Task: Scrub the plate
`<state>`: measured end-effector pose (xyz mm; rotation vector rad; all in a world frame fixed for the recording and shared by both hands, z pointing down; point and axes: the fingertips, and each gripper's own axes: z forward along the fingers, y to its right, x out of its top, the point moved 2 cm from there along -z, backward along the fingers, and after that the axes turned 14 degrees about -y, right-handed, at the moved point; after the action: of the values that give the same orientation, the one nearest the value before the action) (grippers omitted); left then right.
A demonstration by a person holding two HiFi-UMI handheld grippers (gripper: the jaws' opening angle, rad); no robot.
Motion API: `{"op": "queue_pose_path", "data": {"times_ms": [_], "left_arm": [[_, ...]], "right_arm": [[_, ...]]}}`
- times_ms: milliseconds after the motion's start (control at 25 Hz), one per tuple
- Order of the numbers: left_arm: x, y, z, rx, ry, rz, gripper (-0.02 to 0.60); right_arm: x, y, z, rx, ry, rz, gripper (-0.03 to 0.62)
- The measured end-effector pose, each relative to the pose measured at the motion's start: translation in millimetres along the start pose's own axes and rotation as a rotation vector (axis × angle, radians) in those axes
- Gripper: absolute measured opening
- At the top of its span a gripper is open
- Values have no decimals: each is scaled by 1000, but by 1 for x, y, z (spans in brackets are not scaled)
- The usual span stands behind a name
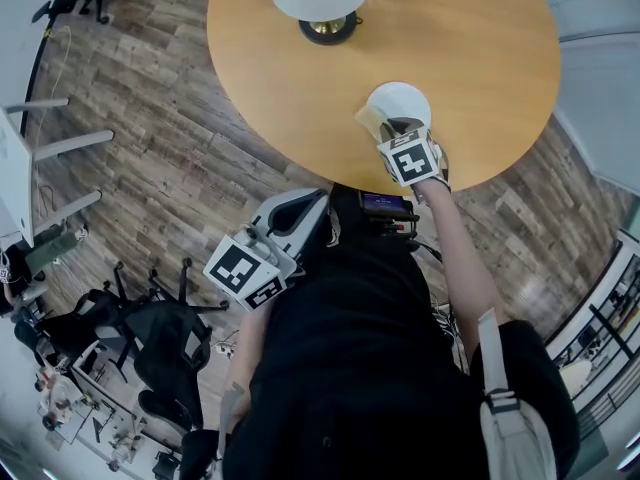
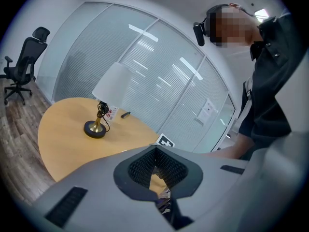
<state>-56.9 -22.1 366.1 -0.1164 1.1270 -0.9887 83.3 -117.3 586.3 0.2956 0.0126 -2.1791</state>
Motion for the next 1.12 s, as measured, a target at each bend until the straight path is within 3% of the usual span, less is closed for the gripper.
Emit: {"op": "queue_pose_path", "data": {"times_ms": [240,520,840,1120], "left_arm": [[-2,4,4,-18,-7,15,12],[-1,7,13,-38,-20,19,12],[2,9,17,-41,-29,24,12],[1,8,16,-26,-22,16,12]], "right_arm": [[-31,6,3,-1,-10,44,29],[-49,52,-2,-43,-7,151,29],[-38,104,-7,-115,10,204,29],[-21,121,-8,-171,9,187,29]]}}
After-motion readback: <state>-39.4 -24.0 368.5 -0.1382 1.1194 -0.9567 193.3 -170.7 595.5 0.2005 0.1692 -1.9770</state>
